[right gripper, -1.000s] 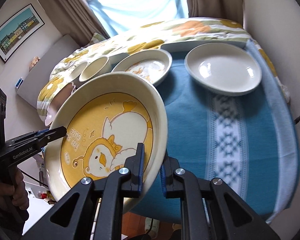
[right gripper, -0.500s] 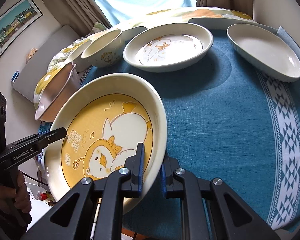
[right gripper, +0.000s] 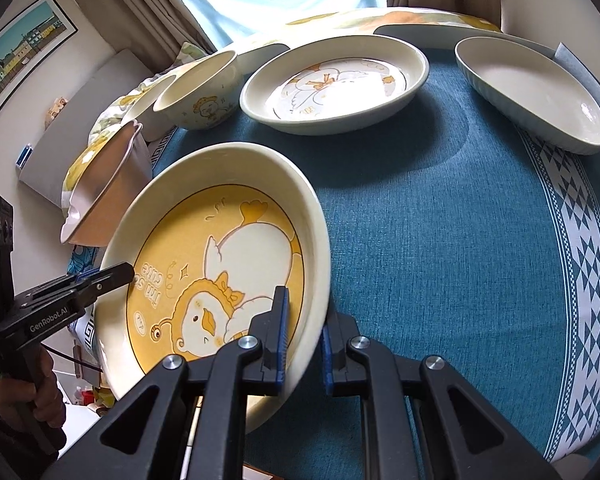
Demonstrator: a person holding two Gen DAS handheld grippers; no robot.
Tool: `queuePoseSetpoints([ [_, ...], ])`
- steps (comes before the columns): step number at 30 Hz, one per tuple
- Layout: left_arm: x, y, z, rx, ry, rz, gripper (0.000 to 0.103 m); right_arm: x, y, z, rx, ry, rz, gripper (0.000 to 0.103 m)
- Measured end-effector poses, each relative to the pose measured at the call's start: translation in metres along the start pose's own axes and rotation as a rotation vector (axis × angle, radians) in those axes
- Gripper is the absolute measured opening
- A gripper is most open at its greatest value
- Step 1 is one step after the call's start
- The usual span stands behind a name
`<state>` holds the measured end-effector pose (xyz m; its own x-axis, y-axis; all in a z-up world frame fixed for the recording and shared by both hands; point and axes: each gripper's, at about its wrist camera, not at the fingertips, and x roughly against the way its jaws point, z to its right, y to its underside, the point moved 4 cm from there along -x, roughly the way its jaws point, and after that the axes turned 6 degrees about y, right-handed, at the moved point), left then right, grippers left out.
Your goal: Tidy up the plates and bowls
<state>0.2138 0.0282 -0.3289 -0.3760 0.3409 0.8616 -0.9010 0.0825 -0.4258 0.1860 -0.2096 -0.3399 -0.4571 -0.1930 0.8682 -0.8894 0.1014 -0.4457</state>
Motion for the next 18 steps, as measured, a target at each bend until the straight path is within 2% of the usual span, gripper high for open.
queuePoseSetpoints([
  [2,-0.003,-0.001,0.002,-0.006,-0.004,-0.010,0.021,0.000,-0.001,-0.003,0.011,0.022,-0.002,0.013],
  [3,-0.004,-0.001,0.003,-0.006,-0.008,-0.015,0.030,0.000,-0.001,-0.004,0.014,0.029,-0.003,0.013],
  [4,-0.005,-0.001,0.003,-0.005,-0.015,-0.014,0.046,0.000,-0.001,-0.004,0.011,0.031,-0.005,0.013],
  [6,-0.004,-0.002,0.004,-0.005,-0.037,0.006,0.069,-0.001,-0.001,-0.004,0.000,0.026,-0.010,0.013],
  [7,-0.001,-0.002,0.005,-0.009,-0.043,0.021,0.073,-0.001,-0.001,-0.004,-0.004,0.026,-0.013,0.013],
  [9,0.001,-0.003,0.007,-0.020,-0.047,0.028,0.074,0.000,-0.001,-0.004,-0.004,0.046,-0.008,0.015],
  [10,0.001,-0.003,0.008,-0.024,-0.049,0.024,0.074,0.001,-0.001,-0.003,-0.003,0.058,0.002,0.020],
  [12,0.002,-0.002,0.008,-0.031,-0.053,0.020,0.074,0.003,0.000,-0.001,-0.009,0.067,0.014,0.035],
  [13,0.003,-0.001,0.009,-0.032,-0.055,0.020,0.074,0.004,0.000,0.000,-0.016,0.072,0.012,0.050],
  [14,0.005,0.000,0.010,-0.033,-0.058,0.019,0.074,0.006,0.001,0.001,-0.024,0.074,0.013,0.055],
  [18,0.027,0.003,0.015,-0.040,-0.052,0.036,0.074,0.025,0.002,-0.001,-0.032,0.080,0.029,0.056],
])
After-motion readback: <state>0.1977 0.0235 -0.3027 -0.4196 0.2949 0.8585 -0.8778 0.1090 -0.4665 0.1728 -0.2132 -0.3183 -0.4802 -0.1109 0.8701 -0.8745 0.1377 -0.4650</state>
